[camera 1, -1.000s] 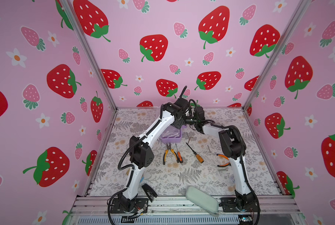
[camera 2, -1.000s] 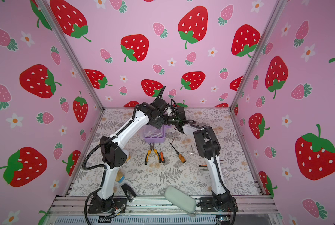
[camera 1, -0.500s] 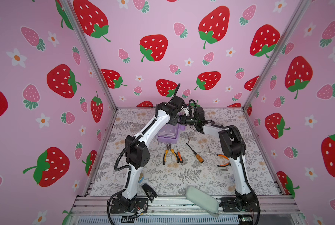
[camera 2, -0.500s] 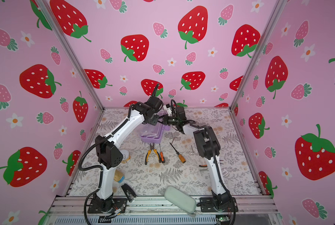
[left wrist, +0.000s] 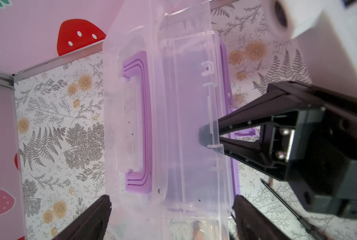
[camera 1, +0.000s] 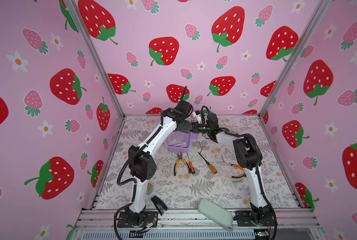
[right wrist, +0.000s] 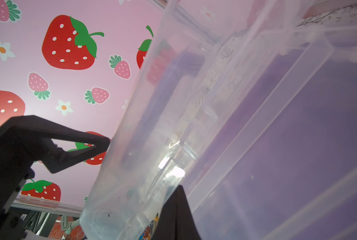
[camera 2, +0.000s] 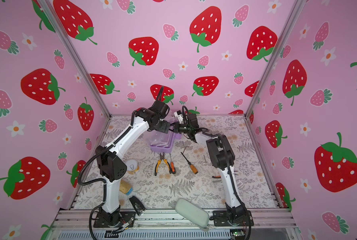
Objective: Pack the tool kit
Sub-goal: 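Lift the clear lid open with the left gripper, swinging it toward the left arm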
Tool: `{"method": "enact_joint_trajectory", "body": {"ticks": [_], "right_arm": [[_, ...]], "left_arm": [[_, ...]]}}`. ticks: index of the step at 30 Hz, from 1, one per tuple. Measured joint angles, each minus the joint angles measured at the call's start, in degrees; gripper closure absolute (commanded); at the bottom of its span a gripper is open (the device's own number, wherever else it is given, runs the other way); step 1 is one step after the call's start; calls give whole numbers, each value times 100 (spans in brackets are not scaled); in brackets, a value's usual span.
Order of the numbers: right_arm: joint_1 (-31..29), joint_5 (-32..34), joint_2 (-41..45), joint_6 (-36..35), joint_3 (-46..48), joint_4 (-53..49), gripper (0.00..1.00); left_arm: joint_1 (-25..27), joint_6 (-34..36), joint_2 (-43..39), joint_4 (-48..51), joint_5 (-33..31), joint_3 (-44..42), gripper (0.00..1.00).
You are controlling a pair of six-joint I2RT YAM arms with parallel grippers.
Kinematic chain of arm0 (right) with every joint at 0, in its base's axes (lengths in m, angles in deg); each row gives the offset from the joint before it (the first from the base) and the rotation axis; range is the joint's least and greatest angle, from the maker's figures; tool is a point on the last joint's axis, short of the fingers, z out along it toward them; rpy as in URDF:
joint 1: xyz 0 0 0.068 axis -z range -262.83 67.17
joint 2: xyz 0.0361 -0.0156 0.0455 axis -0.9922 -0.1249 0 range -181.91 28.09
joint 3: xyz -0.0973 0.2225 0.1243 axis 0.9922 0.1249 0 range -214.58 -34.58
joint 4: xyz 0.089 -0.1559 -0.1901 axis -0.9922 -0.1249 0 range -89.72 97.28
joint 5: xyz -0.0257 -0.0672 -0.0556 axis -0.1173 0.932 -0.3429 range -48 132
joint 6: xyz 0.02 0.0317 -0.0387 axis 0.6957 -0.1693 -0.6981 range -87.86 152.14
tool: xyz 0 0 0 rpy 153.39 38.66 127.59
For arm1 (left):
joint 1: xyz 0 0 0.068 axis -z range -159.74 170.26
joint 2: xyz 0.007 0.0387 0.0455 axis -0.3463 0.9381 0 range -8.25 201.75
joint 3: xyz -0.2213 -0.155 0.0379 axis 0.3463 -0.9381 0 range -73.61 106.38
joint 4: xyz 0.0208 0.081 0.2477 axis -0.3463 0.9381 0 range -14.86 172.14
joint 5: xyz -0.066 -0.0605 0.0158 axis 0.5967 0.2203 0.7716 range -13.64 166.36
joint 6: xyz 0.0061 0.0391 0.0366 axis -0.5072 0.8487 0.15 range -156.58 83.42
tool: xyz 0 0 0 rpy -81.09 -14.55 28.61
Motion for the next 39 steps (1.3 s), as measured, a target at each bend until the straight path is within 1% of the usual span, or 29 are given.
{"method": "enact_joint_trajectory", "body": {"ticks": [3, 5, 11, 13, 15, 18, 20, 24, 27, 29, 35, 39], "right_arm": [[0, -11, 0, 46, -208, 7, 100], [0, -13, 0, 57, -326, 11, 100], [2, -31, 0, 79, -479, 26, 100], [0, -33, -4, 90, -533, 31, 100], [-9, -48, -20, 96, -590, 50, 100], [-28, -68, -28, 98, -619, 52, 100], [-37, -81, -33, 94, -621, 50, 100], [-37, -92, -33, 17, -616, -11, 99], [-4, -72, -13, -179, -485, -129, 99], [35, 9, 26, -439, -282, -365, 99], [146, 566, 107, -1449, -74, -1674, 99], [168, 953, 118, -1915, -72, -2312, 97]], "left_arm": [[70, 74, -122, 11, -37, -227, 0], [109, 131, -179, 26, -195, -343, 0], [116, 170, -153, 57, -472, -411, 0], [118, 179, -111, 57, -551, -411, 4], [118, 175, -63, 57, -638, -409, 12], [111, 136, 9, 61, -697, -407, 20], [107, 103, 42, 70, -778, -402, 24], [15, 24, 44, 107, -942, -378, 27], [-129, -81, 11, 83, -944, -378, 30], [-254, -144, -96, -4, -866, -459, 32], [-675, -380, -638, -376, -267, -898, 35], [-798, -531, -949, -612, 96, -1196, 35]]}}
